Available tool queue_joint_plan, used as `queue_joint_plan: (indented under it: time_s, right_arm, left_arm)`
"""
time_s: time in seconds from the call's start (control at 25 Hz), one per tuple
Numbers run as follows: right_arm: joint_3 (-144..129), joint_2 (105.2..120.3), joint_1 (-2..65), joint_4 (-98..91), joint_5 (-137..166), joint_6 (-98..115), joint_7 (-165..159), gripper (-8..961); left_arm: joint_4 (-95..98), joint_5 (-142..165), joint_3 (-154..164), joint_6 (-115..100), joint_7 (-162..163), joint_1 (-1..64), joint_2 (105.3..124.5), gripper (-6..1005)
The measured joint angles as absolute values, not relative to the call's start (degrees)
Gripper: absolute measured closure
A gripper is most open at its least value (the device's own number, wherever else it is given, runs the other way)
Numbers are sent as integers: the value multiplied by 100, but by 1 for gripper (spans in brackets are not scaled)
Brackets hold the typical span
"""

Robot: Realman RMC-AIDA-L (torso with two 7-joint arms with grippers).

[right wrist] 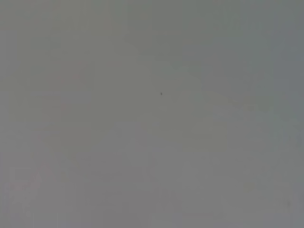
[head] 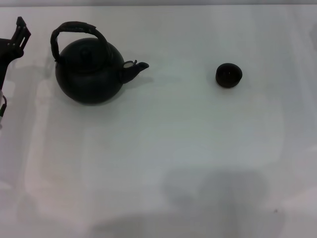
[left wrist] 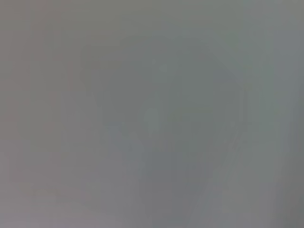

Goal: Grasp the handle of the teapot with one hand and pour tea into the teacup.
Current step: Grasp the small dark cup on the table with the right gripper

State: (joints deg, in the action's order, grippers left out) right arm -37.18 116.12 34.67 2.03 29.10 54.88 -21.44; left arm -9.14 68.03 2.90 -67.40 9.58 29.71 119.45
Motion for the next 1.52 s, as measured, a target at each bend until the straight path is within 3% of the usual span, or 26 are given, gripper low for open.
queue_joint_plan:
  time_s: [0.56,0.88,1.0,1.24,1.36,1.52]
  right_arm:
    - [-3952,11608,3548,202,3058,5439,-2271,128]
    - [-6064,11543,3817,-833,4167,4762,-4964,128]
    - [-7200,11414,3857,-1432,4527,4564,-6233,128]
    - [-8498,10981,4212,-2352,6278,4634,-8829,127]
    - [-8531,10871,4635,-2445,7675,4904,-9847,127]
    - [-8538,10843,5162,-2490,9264,5203,-10787,129]
  left_arm:
    - [-913,6803,290,-6741,958,2938,11944,112]
    - [-913,6802,290,-6742,958,2900,11944,112]
    - [-891,6802,290,-6764,957,2840,11943,112]
    - [-872,6803,290,-6785,958,2792,11937,112]
    - [-870,6803,290,-6786,958,2788,11935,112]
    - [-870,6803,290,-6791,958,2781,11935,112]
